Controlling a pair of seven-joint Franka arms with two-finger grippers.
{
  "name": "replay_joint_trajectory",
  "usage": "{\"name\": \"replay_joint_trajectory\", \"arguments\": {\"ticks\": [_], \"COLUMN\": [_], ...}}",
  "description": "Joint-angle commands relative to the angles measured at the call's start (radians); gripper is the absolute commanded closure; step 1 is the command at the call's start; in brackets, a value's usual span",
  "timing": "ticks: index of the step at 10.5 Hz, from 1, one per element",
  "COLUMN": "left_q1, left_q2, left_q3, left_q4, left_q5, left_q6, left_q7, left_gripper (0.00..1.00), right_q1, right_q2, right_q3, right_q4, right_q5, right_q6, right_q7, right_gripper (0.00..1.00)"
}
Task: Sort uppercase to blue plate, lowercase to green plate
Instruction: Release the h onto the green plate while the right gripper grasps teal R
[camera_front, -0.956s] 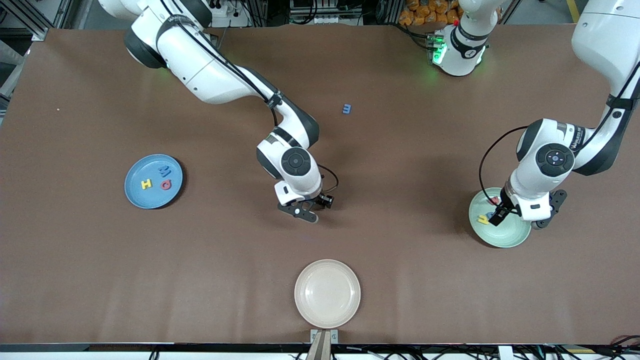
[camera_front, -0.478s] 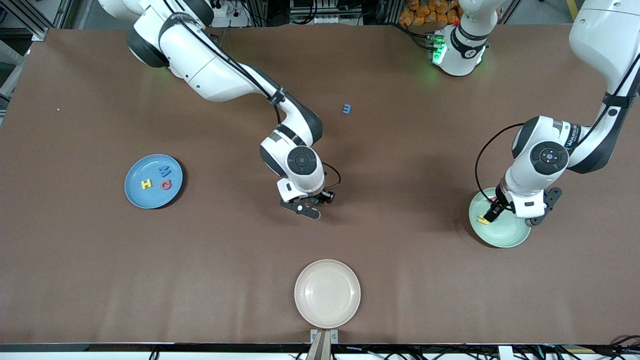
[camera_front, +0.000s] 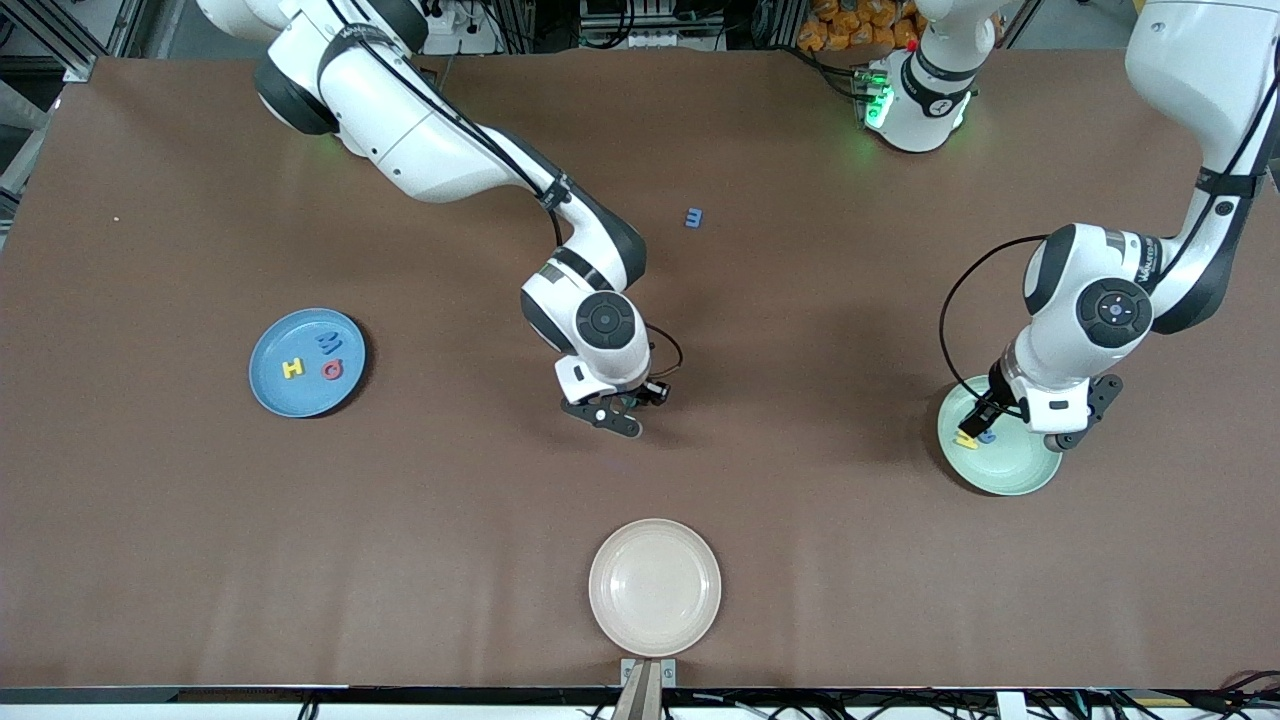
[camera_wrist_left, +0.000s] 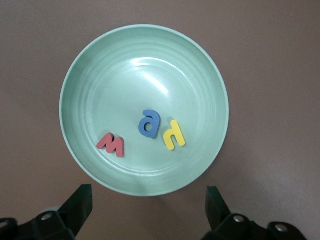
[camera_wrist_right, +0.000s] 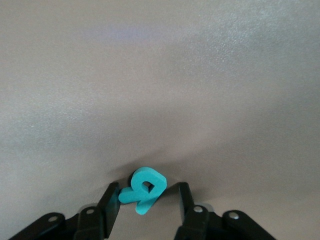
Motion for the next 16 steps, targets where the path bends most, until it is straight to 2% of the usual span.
{"name": "replay_joint_trajectory", "arguments": {"ticks": [1, 5, 9, 14, 16], "left_q1": [-0.020, -0.014, -0.027, -0.027, -0.027], "left_q2": [-0.036, -0.027, -0.024, -0.024, -0.024], "left_q3": [0.023, 0.014, -0.009, -0.032, -0.032], "left_q4": [-0.012, -0.003, -0.003, -0.001, 0.000], "left_q5": [-0.035, -0.037, -0.054, -0.057, -0.055], "left_q6": [-0.029, -0.031, -0.031, -0.031, -0.031], "left_q7": [0.042, 0.040, 0.037, 0.039, 0.039], "left_gripper": [0.00, 0.00, 0.00, 0.00, 0.00], "right_q1": [0.010, 0.008, 0.008, 0.008, 0.007], "right_q2": [0.020, 0.020, 0.020, 0.018, 0.014], "right_q3": [-0.004, -0.006, -0.006, -0.006, -0.006], "right_q4": [0.027, 0.027, 0.027, 0.027, 0.027], "right_q5": [0.001, -0.005, -0.005, -0.005, -0.003], "right_q6": [0.001, 0.004, 0.003, 0.003, -0.002], "right_q7": [0.004, -0.012, -0.012, -0.012, -0.015], "right_gripper": [0.47, 0.65, 0.70, 0.82, 0.83]}}
